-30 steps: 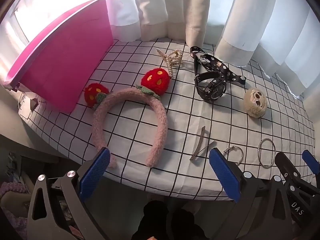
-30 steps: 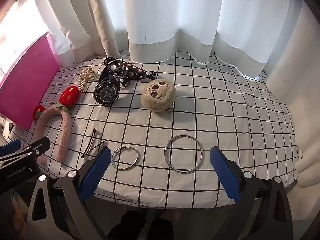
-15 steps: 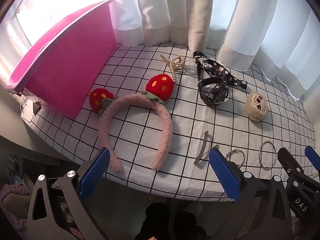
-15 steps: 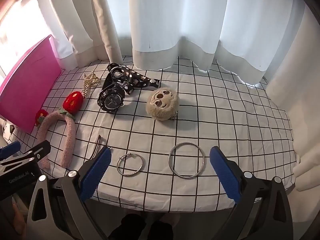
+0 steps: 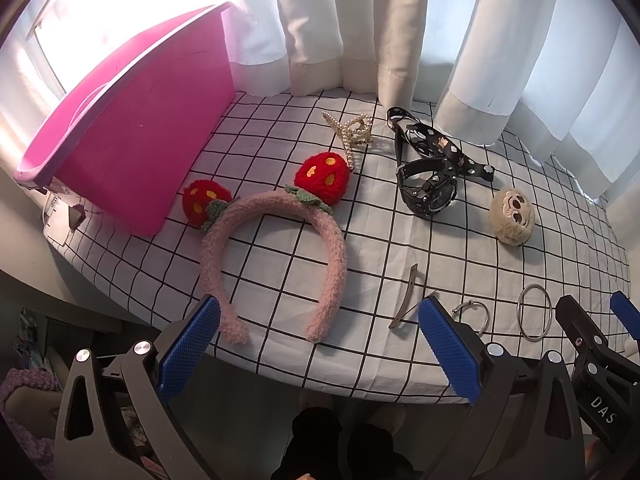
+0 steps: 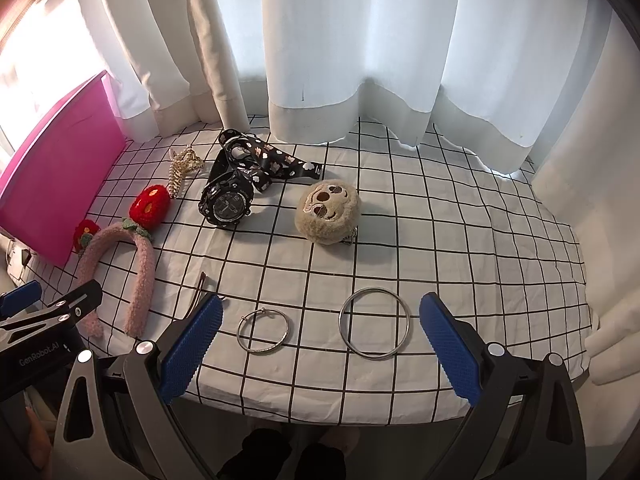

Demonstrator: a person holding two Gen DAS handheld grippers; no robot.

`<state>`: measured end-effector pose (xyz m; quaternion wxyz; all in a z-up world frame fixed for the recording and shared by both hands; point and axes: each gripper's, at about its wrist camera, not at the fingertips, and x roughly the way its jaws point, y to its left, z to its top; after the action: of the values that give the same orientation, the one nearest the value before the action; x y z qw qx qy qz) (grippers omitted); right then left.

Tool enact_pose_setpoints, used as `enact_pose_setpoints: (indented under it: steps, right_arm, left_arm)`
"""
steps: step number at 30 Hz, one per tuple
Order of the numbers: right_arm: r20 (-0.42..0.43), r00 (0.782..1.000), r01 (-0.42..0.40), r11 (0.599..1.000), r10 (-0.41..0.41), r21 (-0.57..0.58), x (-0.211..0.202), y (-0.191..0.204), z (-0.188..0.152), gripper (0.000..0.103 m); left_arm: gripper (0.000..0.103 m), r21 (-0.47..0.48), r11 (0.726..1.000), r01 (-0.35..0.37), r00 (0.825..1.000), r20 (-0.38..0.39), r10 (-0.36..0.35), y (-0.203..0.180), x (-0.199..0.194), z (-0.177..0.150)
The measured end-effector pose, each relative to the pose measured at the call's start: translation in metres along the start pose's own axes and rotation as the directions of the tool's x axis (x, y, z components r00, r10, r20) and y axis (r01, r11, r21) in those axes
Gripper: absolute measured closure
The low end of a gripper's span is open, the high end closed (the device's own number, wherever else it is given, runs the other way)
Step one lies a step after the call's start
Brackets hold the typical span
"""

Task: Organize jewelry

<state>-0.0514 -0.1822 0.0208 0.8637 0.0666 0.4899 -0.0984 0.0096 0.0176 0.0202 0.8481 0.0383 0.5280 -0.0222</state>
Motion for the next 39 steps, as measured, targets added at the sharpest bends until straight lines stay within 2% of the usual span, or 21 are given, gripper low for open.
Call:
enact_pose_setpoints:
  steps: [39]
  right_arm:
    - [0.013, 1.0, 0.0, 1.0, 0.0, 0.005, -0.006, 0.0027, 0.0008, 0.009]
  left_arm:
    - [0.006, -0.001, 1.0, -0.003, 1.0, 0.012, 0.003, 0.0013, -0.0066, -0.0058]
